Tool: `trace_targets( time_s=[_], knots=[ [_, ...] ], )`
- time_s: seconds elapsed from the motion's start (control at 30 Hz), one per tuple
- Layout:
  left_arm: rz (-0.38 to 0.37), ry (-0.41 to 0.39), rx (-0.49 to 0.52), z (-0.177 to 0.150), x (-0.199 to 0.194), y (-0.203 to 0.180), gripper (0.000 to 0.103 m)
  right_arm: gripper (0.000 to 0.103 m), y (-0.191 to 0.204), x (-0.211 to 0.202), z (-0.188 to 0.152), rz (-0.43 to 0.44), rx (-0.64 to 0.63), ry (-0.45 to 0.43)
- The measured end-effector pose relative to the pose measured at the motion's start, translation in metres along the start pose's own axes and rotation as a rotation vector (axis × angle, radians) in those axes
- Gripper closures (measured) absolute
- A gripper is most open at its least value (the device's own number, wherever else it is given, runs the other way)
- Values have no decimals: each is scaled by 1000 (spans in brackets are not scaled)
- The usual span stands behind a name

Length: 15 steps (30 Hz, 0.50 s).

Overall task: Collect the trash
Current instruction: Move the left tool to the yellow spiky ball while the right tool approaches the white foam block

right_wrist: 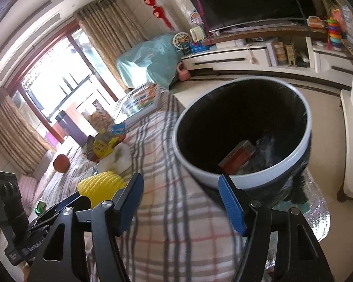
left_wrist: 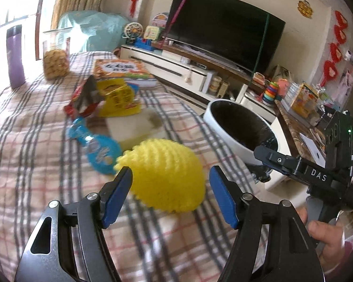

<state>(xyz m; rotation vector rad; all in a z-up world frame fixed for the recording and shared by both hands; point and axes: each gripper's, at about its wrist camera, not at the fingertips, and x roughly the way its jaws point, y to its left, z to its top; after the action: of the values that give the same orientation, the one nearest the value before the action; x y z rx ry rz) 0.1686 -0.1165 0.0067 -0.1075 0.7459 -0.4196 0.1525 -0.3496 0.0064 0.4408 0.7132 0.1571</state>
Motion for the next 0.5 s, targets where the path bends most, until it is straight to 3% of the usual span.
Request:
trace_targets(
  time_s=[0.23, 0.5],
  knots=[
    [23, 21, -31, -10, -6, 24, 32, 35, 15, 13, -14, 27, -10, 34],
    [-46, 68, -31, -8, 9, 18, 27, 35, 24, 15, -16, 19, -23, 37]
  ],
)
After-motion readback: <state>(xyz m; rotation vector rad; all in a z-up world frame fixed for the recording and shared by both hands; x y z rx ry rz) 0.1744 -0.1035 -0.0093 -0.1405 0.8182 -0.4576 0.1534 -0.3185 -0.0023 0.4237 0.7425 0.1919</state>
